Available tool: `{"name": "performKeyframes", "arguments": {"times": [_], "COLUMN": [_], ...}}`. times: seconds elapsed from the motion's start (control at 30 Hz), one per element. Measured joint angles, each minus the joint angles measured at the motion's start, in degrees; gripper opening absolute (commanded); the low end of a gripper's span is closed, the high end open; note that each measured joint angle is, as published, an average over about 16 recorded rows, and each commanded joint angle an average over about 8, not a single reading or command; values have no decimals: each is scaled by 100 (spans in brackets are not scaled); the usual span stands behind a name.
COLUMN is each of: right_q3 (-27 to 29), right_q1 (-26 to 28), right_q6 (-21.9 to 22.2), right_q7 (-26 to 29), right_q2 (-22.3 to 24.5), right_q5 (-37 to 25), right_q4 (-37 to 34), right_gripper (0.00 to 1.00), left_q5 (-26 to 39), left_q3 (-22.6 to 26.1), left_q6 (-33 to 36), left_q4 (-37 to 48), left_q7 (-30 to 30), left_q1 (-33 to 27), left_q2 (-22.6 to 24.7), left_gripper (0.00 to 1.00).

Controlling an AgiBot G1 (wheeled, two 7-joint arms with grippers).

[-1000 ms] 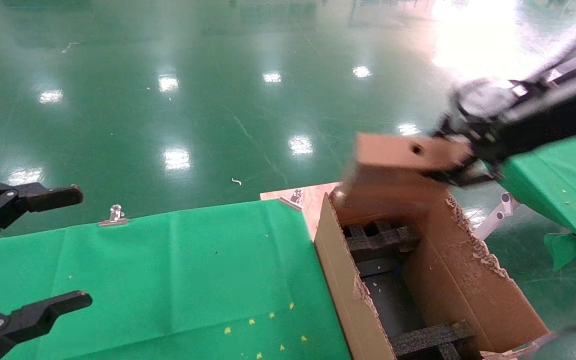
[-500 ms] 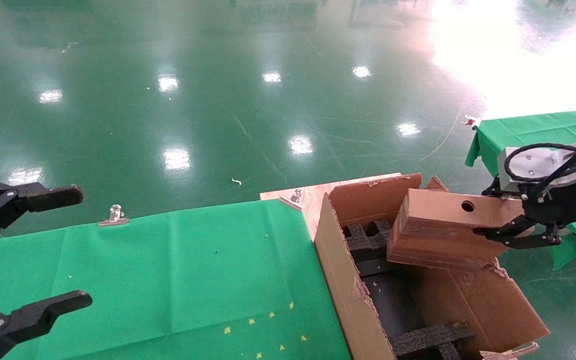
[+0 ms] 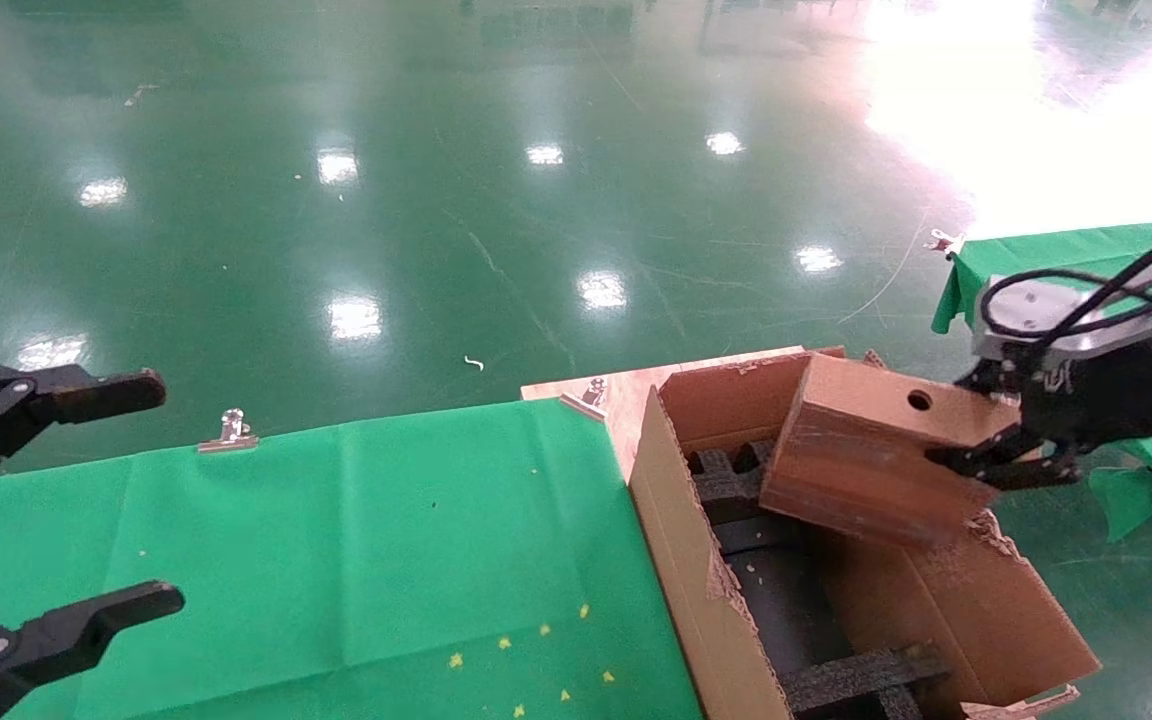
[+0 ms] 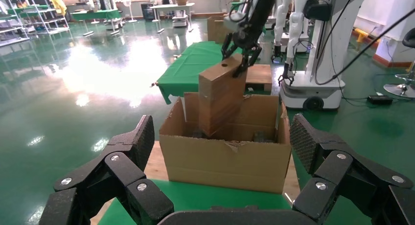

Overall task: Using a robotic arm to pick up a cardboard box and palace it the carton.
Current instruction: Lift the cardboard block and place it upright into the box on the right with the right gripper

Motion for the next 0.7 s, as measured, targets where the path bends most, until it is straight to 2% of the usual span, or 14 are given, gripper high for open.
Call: {"name": "performKeyframes", "arguments": {"times": [0.27, 0.4, 0.53, 0.7], "right_q3": [-182, -247, -301, -335], "right_q1": [-286, -376, -449, -506], "right_q6": [640, 855, 995, 1082], "right_q7": [2360, 3342, 4016, 4431], "right_q2": [443, 622, 718, 761], "right_q5": [-448, -638, -794, -840], "right_q4": [856, 1159, 1318, 1353], "right_gripper": [0, 0, 0, 0], "left_q5": [0, 0, 0, 0], "left_q3": [0, 0, 0, 0], "left_q6": [0, 0, -1, -2], "left_q4": [0, 0, 0, 1], "left_q7": [0, 0, 0, 1], "left_q1": [0, 0, 0, 1], "left_q2": [0, 0, 0, -1], "left_gripper": [100, 100, 100, 100]}}
